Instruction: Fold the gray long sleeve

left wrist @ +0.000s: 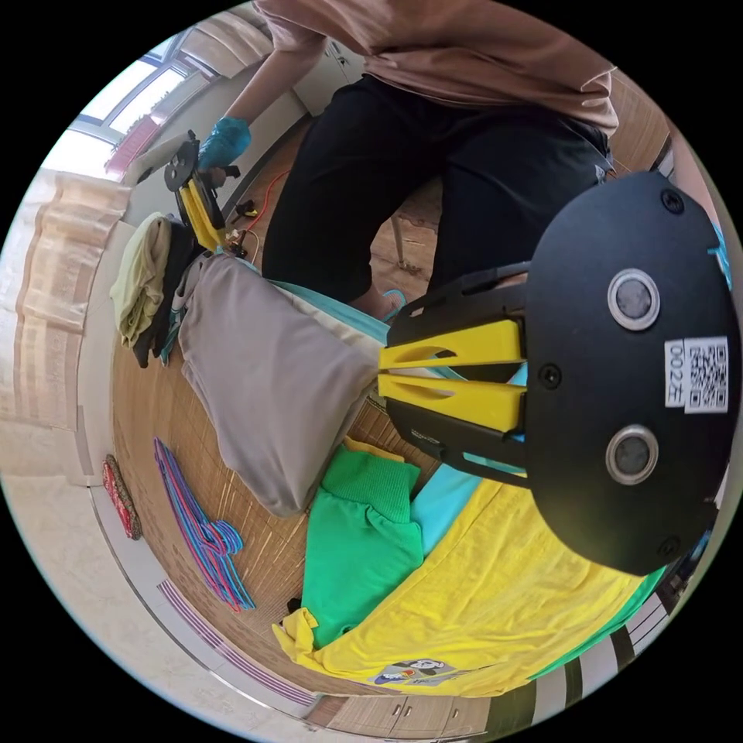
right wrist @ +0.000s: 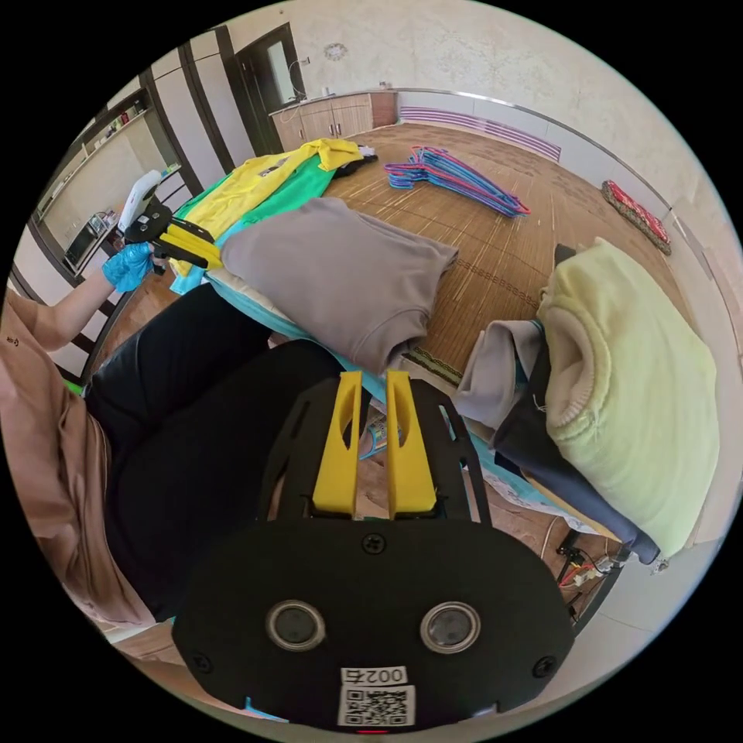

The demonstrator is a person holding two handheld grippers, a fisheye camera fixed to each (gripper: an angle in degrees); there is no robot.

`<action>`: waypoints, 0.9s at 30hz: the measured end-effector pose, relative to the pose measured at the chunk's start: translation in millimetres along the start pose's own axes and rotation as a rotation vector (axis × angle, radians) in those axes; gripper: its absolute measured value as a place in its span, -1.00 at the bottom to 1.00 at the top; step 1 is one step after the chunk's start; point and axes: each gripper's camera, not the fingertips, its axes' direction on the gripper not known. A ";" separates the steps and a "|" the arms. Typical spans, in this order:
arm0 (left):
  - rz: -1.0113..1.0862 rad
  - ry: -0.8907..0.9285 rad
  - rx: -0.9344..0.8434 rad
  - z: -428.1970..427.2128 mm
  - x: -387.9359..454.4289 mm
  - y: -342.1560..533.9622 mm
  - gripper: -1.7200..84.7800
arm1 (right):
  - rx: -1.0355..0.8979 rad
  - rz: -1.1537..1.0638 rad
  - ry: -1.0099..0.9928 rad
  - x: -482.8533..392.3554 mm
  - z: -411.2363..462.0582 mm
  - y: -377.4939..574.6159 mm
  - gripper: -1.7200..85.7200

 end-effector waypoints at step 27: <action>-0.096 0.036 0.064 23.5 -2.5 39.7 -0.98 | 0.452 -0.019 0.082 -213.6 101.7 -180.7 -0.81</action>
